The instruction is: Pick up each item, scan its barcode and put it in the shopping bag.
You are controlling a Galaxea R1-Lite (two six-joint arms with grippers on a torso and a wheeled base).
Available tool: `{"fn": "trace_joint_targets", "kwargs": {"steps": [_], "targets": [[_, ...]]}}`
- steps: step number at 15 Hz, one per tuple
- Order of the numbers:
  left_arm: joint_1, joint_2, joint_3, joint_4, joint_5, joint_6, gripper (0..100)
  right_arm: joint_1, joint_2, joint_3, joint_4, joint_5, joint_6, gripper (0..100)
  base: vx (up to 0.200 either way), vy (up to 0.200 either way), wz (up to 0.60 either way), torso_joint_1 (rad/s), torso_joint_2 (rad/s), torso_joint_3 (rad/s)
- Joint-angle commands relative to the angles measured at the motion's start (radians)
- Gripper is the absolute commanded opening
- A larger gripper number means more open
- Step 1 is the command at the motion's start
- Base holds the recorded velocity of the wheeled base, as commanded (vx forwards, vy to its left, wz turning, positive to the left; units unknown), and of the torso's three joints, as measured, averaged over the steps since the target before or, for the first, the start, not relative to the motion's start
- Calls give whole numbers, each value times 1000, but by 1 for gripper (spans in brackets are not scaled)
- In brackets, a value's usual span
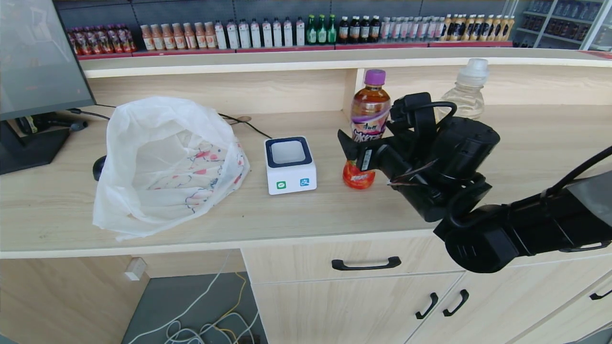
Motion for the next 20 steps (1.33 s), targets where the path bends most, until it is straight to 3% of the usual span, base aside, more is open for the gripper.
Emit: {"fn": "trace_joint_targets", "kwargs": {"steps": [1,17,18,20], "targets": [[0,0,0,0,0,0,100,-3,17,-40,15,0,0,100,0,0,0,0,0,0],[0,0,0,0,-1,0,100,-38,68,-85,25,1,12,100,0,0,0,0,0,0],[0,0,0,0,0,0,100,-38,66,-90,23,1,12,0,0,0,0,0,0,0],[0,0,0,0,0,0,100,-38,66,-106,23,1,12,0,0,0,0,0,0,0]]}}
